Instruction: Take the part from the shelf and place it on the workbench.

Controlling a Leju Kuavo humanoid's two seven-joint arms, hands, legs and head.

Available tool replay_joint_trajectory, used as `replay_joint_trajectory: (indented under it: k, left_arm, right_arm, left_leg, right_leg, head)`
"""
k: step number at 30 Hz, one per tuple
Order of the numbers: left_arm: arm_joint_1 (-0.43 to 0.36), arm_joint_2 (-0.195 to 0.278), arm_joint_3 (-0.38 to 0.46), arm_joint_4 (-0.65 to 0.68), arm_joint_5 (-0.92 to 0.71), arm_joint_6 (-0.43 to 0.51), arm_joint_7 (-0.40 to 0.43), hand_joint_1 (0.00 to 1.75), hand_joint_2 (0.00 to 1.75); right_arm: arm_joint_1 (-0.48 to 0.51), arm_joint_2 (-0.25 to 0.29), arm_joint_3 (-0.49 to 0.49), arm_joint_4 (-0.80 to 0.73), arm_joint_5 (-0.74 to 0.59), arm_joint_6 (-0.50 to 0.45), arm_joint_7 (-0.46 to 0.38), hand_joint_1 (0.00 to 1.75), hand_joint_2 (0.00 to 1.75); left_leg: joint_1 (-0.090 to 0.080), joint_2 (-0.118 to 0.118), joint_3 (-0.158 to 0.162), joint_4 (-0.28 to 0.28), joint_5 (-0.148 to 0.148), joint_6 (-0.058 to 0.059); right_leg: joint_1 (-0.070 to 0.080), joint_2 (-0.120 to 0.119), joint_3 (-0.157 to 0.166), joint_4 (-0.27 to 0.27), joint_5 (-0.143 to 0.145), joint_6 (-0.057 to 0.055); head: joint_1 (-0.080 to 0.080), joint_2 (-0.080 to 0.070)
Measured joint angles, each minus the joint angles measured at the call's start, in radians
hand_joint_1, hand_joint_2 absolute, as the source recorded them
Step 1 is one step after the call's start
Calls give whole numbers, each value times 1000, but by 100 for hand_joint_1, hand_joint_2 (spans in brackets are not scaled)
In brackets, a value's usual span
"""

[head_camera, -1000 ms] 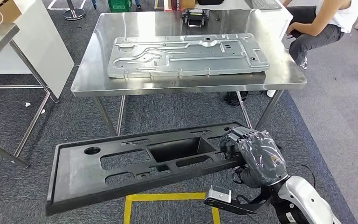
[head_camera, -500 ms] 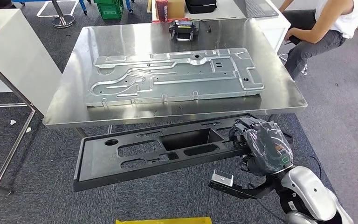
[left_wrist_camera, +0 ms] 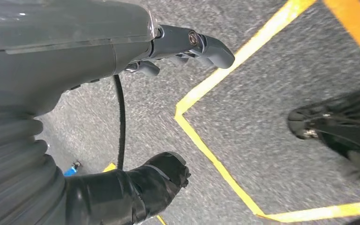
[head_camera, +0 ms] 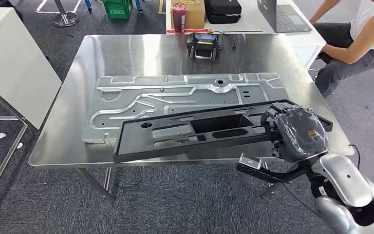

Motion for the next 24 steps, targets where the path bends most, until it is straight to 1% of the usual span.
replay_joint_trajectory:
  k: [1,2,3,4,5,6,7,8,9,10,11,12,13,14,15,16,17,18,20,21,22,23,24]
  left_arm:
    - [-1,3,-1,1,-7,-4,-2,0,175]
    - [-3,8,-3,1,-15,-9,-5,0,175]
    - [-7,14,-5,1,-21,-12,-7,0,175]
    - [-11,22,-6,1,-27,-16,-10,0,175]
    - [-16,28,-8,1,-31,-19,-11,0,175]
    - [-20,33,-8,1,-35,-21,-12,0,175]
    - [-22,38,-9,1,-40,-21,-13,0,175]
    - [-24,42,-10,1,-45,-22,-14,0,175]
    - [-25,47,-11,1,-50,-23,-15,0,175]
    - [-25,50,-12,1,-57,-24,-16,0,175]
    - [-26,53,-13,1,-63,-26,-17,0,175]
    - [-26,56,-14,1,-70,-29,-18,0,175]
    - [-26,59,-14,1,-78,-32,-20,0,175]
    - [-27,62,-15,1,-86,-35,-21,0,175]
    - [-27,65,-15,1,-95,-37,-22,0,175]
    - [-28,69,-16,1,-104,-38,-23,0,175]
    - [-30,72,-16,1,-115,-40,-25,0,175]
    - [-34,75,-17,1,-126,-41,-26,0,175]
    - [-44,83,-18,1,-142,-44,-27,0,175]
    - [-48,87,-19,1,-146,-45,-27,0,175]
    - [-51,90,-19,1,-149,-45,-28,0,175]
    - [-52,92,-19,1,-151,-45,-28,0,175]
    - [-53,94,-19,1,-153,-45,-29,0,175]
  right_arm:
    - [-12,-7,-3,22,6,7,-4,175,175]
    - [-27,-12,-4,41,14,13,-7,175,175]
    - [-45,-17,-5,56,22,16,-9,175,175]
    - [-66,-21,-6,69,29,18,-10,175,175]
    - [-85,-23,-7,79,36,19,-11,175,175]
    - [-102,-25,-8,91,41,20,-11,175,175]
    - [-114,-25,-8,105,46,22,-12,175,175]
    - [-123,-25,-7,120,51,24,-12,175,175]
    - [-132,-26,-6,136,58,26,-12,175,175]
    - [-141,-26,-3,152,64,28,-13,175,175]
    - [-151,-26,0,168,72,29,-14,175,175]
    - [-162,-26,3,184,81,30,-16,175,175]
    - [-174,-26,6,199,91,31,-19,175,175]
    - [-186,-26,9,215,100,32,-21,175,175]
    - [-200,-26,14,232,110,34,-23,175,175]
    - [-217,-26,19,249,119,37,-24,175,175]
    - [-237,-24,27,269,128,43,-25,175,175]
    - [-259,-21,36,288,138,48,-25,175,175]
    - [-296,-14,52,317,154,58,-24,175,175]
    - [-307,-12,57,325,159,61,-23,175,175]
    - [-314,-10,61,331,163,62,-21,175,175]
    - [-318,-8,66,337,165,63,-19,175,175]
    - [-319,-6,71,344,166,63,-17,175,175]
  left_leg:
    - [-2,-4,18,-3,-18,-4]
    - [-2,-8,35,-5,-32,-8]
    - [-3,-11,44,0,-36,-13]
    - [-4,-11,37,19,-26,-18]
    - [-4,-8,17,58,-3,-22]
    - [-4,-3,-20,115,24,-28]
    - [-2,1,-65,177,39,-35]
    - [1,6,-108,229,31,-43]
    - [5,9,-146,262,-1,-51]
    - [10,10,-176,275,-48,-58]
    - [15,12,-198,269,-90,-65]
    - [21,14,-211,244,-110,-72]
    - [28,17,-218,203,-98,-79]
    - [35,19,-220,149,-47,-86]
    - [41,23,-225,86,29,-90]
    - [43,27,-227,46,99,-90]
    - [43,29,-231,23,153,-85]
    - [41,30,-235,18,178,-78]
    - [39,29,-234,28,180,-60]
    - [40,29,-231,27,176,-53]
    - [40,28,-227,25,173,-46]
    - [39,28,-223,23,170,-41]
    - [36,27,-219,23,166,-35]
  right_leg:
    - [8,3,-6,-40,96,-12]
    - [14,5,-6,-62,161,-22]
    - [16,6,0,-63,169,-26]
    - [13,4,12,-64,158,-31]
    - [10,3,24,-74,151,-35]
    - [6,2,41,-89,146,-39]
    - [0,2,61,-105,141,-42]
    - [-3,1,82,-118,133,-43]
    - [-8,1,102,-128,124,-43]
    - [-14,1,122,-135,113,-41]
    - [-19,1,142,-139,100,-36]
    - [-25,1,162,-141,86,-31]
    - [-30,1,180,-141,71,-24]
    - [-34,2,196,-139,56,-16]
    - [-36,2,208,-131,40,-8]
    - [-36,3,214,-122,24,1]
    - [-35,4,217,-113,9,10]
    - [-35,4,218,-105,-4,19]
    - [-38,3,220,-100,-22,32]
    - [-40,0,215,-85,-34,36]
    - [-41,-3,200,-50,-54,38]
    - [-41,-5,172,5,-81,39]
    - [-40,-6,131,74,-107,39]
  head:
    - [-1,0]
    - [-2,0]
    - [-2,0]
    - [-2,0]
    - [-3,0]
    - [-4,0]
    - [-5,0]
    - [-5,0]
    - [-6,0]
    - [-6,0]
    - [-6,0]
    - [-6,0]
    - [-6,0]
    - [-6,0]
    - [-7,0]
    - [-8,0]
    - [-8,0]
    - [-9,0]
    - [-7,0]
    - [-5,0]
    - [-3,0]
    - [-1,0]
    - [0,0]
